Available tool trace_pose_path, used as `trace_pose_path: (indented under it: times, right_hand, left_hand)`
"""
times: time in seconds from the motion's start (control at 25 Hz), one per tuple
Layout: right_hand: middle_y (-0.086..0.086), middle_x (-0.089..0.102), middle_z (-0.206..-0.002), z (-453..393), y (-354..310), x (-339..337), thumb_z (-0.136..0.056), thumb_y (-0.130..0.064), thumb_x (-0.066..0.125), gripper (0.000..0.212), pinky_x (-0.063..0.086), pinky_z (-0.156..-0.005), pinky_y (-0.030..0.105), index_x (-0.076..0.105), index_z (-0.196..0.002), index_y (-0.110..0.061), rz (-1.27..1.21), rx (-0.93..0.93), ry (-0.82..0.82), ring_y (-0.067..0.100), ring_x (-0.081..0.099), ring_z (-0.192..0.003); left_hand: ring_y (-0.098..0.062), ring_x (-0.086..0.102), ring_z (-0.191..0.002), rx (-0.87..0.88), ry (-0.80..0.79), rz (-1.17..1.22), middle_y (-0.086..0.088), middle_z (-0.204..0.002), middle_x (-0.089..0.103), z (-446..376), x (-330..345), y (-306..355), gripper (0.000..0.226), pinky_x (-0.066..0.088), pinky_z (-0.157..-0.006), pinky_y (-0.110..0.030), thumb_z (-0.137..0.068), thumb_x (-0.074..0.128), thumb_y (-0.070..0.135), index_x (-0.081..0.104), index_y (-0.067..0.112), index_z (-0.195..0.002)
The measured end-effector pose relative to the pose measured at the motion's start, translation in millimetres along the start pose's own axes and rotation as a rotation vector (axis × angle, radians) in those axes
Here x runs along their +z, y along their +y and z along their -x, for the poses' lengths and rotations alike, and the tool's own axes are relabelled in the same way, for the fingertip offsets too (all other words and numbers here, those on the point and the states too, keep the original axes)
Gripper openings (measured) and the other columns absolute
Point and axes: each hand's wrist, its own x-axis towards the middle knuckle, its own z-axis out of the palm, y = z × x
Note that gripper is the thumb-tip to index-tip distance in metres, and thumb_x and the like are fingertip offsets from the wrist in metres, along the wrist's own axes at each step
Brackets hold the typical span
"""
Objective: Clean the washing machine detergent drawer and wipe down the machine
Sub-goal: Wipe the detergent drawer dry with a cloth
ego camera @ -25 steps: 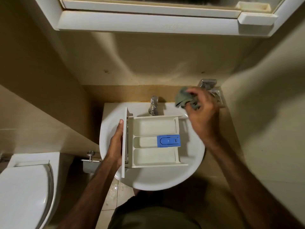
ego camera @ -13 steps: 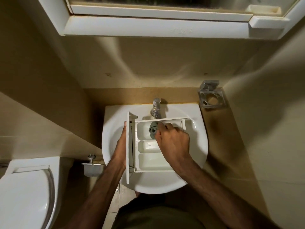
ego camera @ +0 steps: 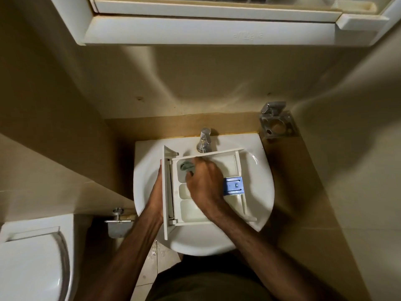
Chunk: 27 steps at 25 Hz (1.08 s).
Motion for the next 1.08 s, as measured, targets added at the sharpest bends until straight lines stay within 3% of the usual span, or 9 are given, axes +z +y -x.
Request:
trace_pose_path:
  times: [0.12, 0.2, 0.32, 0.44, 0.56, 0.72, 0.84, 0.96, 1.08]
  right_hand:
    - [0.01, 0.075, -0.11, 5.3, -12.4, 6.4, -0.09, 0.0, 0.065, 0.027, 0.052, -0.087, 0.038, 0.074, -0.112, -0.013, -0.042, -0.105, -0.01, 0.031, 0.064, -0.107]
    - [0.007, 0.076, -0.105, 5.9, -4.3, -2.2, -0.091, -0.003, 0.066, 0.024, 0.051, -0.087, 0.037, 0.076, -0.107, -0.018, -0.098, -0.138, -0.062, 0.029, 0.065, -0.104]
    - [0.008, 0.075, -0.112, -7.2, 25.7, -22.1, -0.092, -0.002, 0.06, 0.034, 0.051, -0.091, 0.036, 0.076, -0.115, -0.021, 0.162, -0.168, -0.196, 0.03, 0.065, -0.111]
    - [0.007, 0.073, -0.12, -17.5, 45.1, -38.2, -0.087, 0.005, 0.064, 0.043, 0.057, -0.094, 0.036, 0.071, -0.122, -0.018, 0.344, -0.102, -0.203, 0.026, 0.067, -0.113]
    - [0.009, 0.072, -0.115, -13.7, 42.6, -44.2, -0.088, 0.011, 0.063, 0.035, 0.059, -0.087, 0.036, 0.07, -0.115, -0.012, 0.395, -0.073, -0.189, 0.027, 0.07, -0.106]
    - [0.007, 0.076, -0.112, -18.7, 35.3, -23.5, -0.092, 0.004, 0.058, 0.041, 0.055, -0.086, 0.036, 0.073, -0.12, -0.022, 0.135, 0.069, -0.019, 0.027, 0.07, -0.105]
    - [0.011, 0.076, -0.111, -8.5, 11.4, -6.7, -0.09, 0.007, 0.058, 0.04, 0.052, -0.087, 0.039, 0.075, -0.119, -0.017, -0.077, -0.019, -0.033, 0.032, 0.066, -0.107]
    - [0.01, 0.074, -0.113, -2.2, 6.5, -4.5, -0.091, 0.007, 0.059, 0.039, 0.049, -0.089, 0.038, 0.072, -0.12, -0.016, -0.121, -0.111, -0.079, 0.03, 0.06, -0.111]
    - [0.005, 0.074, -0.118, -8.1, 26.0, -21.0, -0.089, 0.007, 0.057, 0.049, 0.049, -0.096, 0.037, 0.074, -0.123, -0.024, -0.046, -0.201, -0.196, 0.028, 0.058, -0.115]
  left_hand:
    - [-0.004, 0.07, -0.064, 0.047, 0.015, 0.027, 0.005, -0.066, 0.071, -12.7, -5.6, -0.2, 0.068, 0.057, -0.064, -0.018, -0.114, 0.033, 0.025, 0.081, 0.023, -0.066]
    - [-0.016, 0.073, -0.083, 0.038, 0.064, 0.024, -0.003, -0.087, 0.076, -18.3, -14.4, 0.3, 0.051, 0.059, -0.081, -0.03, -0.107, 0.047, 0.051, 0.082, 0.019, -0.09]
    - [-0.035, 0.07, -0.113, -0.067, 0.028, 0.025, -0.015, -0.121, 0.074, -16.3, -20.3, 1.1, 0.074, 0.053, -0.106, -0.053, -0.088, 0.056, 0.08, 0.076, 0.018, -0.123]
    - [-0.037, 0.071, -0.112, -0.094, -0.003, 0.054, -0.015, -0.124, 0.074, -7.6, -16.3, 9.8, 0.072, 0.052, -0.105, -0.059, -0.092, 0.05, 0.079, 0.075, 0.022, -0.127]
    - [-0.03, 0.076, -0.091, -0.061, 0.023, 0.081, -0.009, -0.102, 0.078, -2.6, -12.4, 9.9, 0.06, 0.06, -0.089, -0.048, -0.101, 0.043, 0.069, 0.082, 0.023, -0.106]
    - [-0.022, 0.075, -0.077, -0.004, -0.003, 0.044, -0.003, -0.086, 0.078, 5.4, -1.7, 7.4, 0.051, 0.063, -0.069, -0.035, -0.109, 0.036, 0.053, 0.077, 0.024, -0.099]
    - [-0.013, 0.074, -0.066, 0.024, -0.002, -0.004, 0.0, -0.075, 0.076, 2.3, 5.5, 4.6, 0.045, 0.06, -0.058, -0.024, -0.113, 0.036, 0.039, 0.072, 0.017, -0.095]
    - [-0.015, 0.075, -0.074, 0.059, -0.015, -0.003, -0.004, -0.083, 0.077, -3.7, 2.0, 3.6, 0.047, 0.06, -0.064, -0.024, -0.113, 0.034, 0.036, 0.073, 0.013, -0.1]
    - [-0.024, 0.074, -0.09, 0.026, -0.036, 0.022, -0.011, -0.101, 0.076, -7.2, -10.7, 3.8, 0.051, 0.062, -0.078, -0.033, -0.109, 0.04, 0.052, 0.078, 0.017, -0.108]
